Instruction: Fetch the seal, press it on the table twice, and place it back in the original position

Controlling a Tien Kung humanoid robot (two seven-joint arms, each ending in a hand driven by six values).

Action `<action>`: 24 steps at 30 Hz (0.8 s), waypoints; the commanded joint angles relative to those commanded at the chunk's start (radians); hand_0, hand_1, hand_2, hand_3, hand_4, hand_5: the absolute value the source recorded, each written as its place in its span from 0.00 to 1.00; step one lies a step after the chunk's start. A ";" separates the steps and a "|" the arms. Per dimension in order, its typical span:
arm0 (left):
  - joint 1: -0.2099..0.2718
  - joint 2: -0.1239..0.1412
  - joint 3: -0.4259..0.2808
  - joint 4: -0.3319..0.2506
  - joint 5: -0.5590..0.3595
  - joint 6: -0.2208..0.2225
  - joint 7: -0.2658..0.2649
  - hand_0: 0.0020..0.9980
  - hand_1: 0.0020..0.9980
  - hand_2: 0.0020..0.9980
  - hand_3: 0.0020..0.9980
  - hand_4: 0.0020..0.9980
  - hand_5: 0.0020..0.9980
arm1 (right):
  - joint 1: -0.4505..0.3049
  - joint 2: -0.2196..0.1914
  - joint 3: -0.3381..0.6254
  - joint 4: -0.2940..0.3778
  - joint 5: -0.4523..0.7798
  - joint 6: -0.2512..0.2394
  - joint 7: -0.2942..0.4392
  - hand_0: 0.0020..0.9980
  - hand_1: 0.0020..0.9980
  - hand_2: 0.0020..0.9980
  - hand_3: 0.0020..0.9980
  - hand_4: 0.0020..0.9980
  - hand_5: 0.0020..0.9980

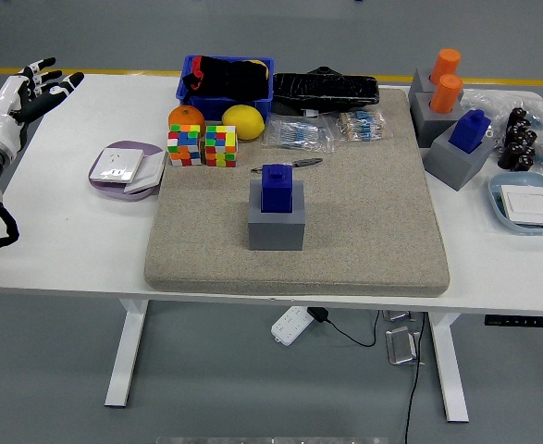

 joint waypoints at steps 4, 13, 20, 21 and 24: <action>-0.002 0.000 0.003 0.000 0.001 0.000 0.003 0.96 0.91 0.89 0.93 0.90 0.51 | 0.001 0.000 0.001 0.001 0.000 0.000 0.000 0.83 0.74 0.74 0.71 0.80 0.60; -0.002 -0.003 0.005 0.000 0.005 -0.001 0.010 0.96 0.91 0.89 0.93 0.90 0.50 | 0.000 0.001 0.000 0.001 0.001 0.000 -0.001 0.83 0.74 0.74 0.71 0.80 0.60; -0.004 -0.002 0.002 0.000 0.006 -0.001 0.010 0.96 0.91 0.89 0.92 0.89 0.49 | 0.003 -0.001 -0.002 0.001 0.001 0.000 -0.001 0.83 0.74 0.74 0.71 0.80 0.60; -0.004 -0.001 0.001 -0.001 0.006 -0.001 0.010 0.96 0.91 0.89 0.92 0.89 0.49 | 0.004 -0.001 -0.003 0.002 0.001 0.000 -0.001 0.83 0.74 0.74 0.71 0.80 0.60; -0.004 0.001 0.000 0.000 0.007 -0.002 0.011 0.96 0.91 0.89 0.92 0.89 0.49 | 0.005 -0.003 -0.005 0.001 0.001 0.000 -0.001 0.83 0.74 0.74 0.71 0.80 0.60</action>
